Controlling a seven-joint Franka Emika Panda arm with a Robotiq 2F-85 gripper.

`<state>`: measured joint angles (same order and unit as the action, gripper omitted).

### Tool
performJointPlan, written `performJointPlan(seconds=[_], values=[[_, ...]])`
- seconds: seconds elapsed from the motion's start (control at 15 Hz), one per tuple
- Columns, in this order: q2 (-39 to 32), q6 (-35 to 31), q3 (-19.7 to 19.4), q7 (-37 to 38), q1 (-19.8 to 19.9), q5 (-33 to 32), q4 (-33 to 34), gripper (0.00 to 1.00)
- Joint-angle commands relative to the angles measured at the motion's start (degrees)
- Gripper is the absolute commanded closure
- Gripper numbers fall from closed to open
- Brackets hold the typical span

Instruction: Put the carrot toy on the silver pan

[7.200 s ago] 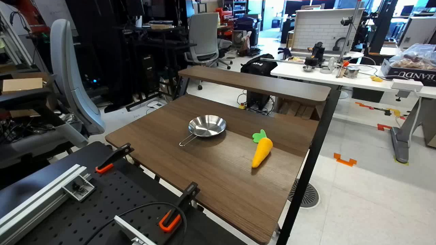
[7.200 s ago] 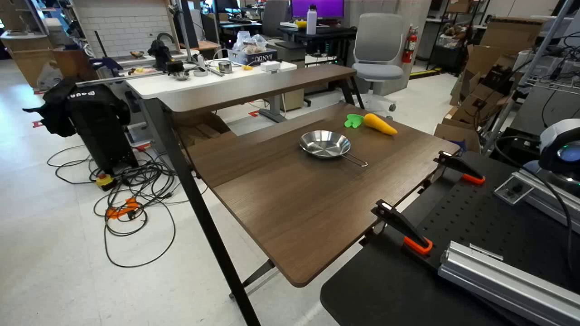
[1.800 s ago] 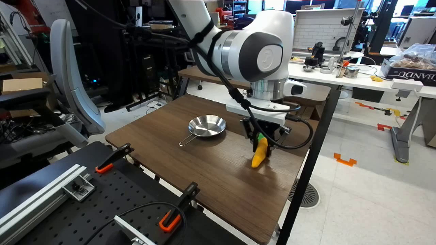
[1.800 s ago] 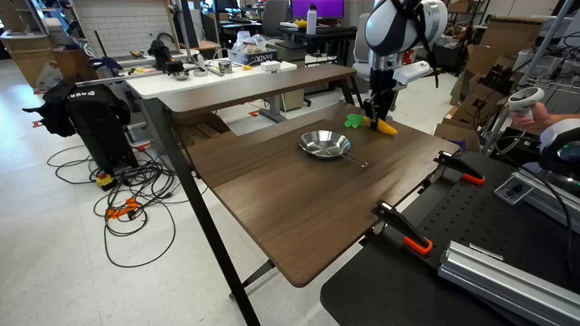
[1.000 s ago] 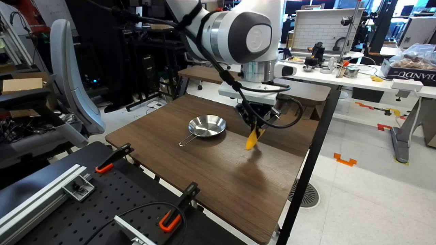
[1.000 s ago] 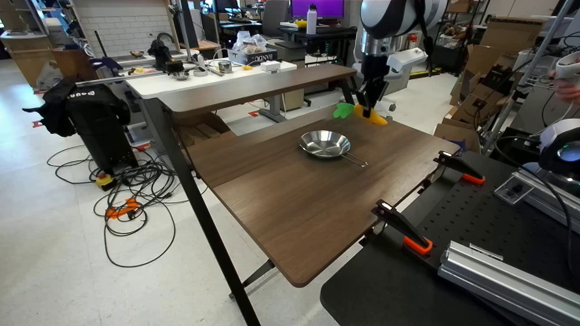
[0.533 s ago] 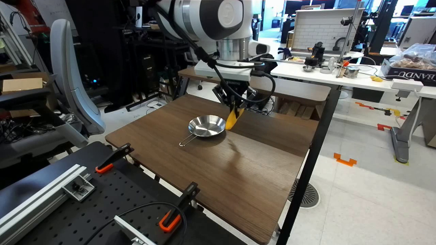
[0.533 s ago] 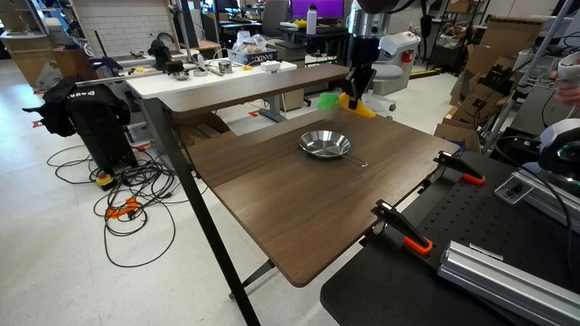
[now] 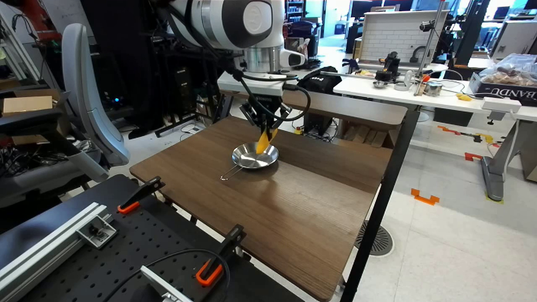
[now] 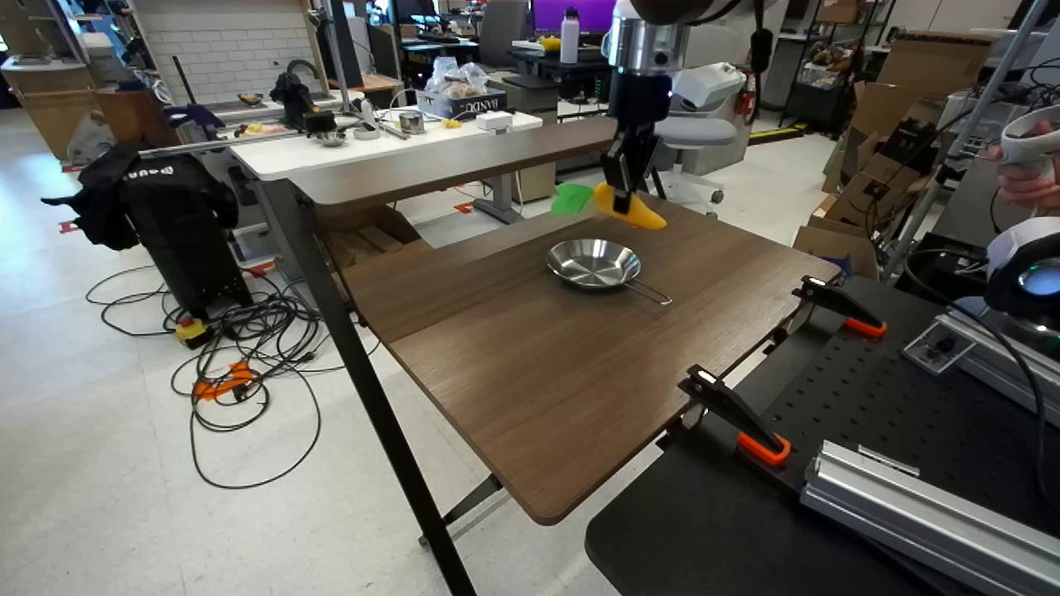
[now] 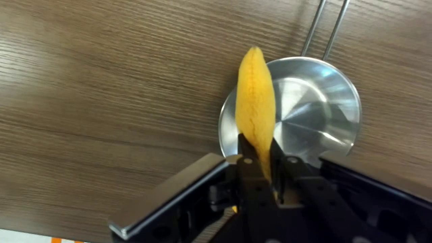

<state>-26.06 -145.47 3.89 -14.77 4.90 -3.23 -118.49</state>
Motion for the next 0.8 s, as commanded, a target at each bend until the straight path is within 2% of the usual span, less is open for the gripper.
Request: performJointPlan(seconds=[0.0, 0.07, 0.2, 0.6, 0.73], values=[[0.5, 0.1, 0.5, -1.0, -1.0, 0.5, -0.8, 0.97], [0.5, 0.5, 0.4, -0.5, -1.3, 0.4, -0.7, 0.64], [0.5, 0.4, 0.5, -0.6, -1.6, 0.4, -0.9, 0.56], [1.1, 0.4, 0.4, -0.7, -1.7, 0.4, -1.6, 0.12], [1.6, 0.6, 0.5, -0.8, -1.6, 0.5, -1.8, 0.01]])
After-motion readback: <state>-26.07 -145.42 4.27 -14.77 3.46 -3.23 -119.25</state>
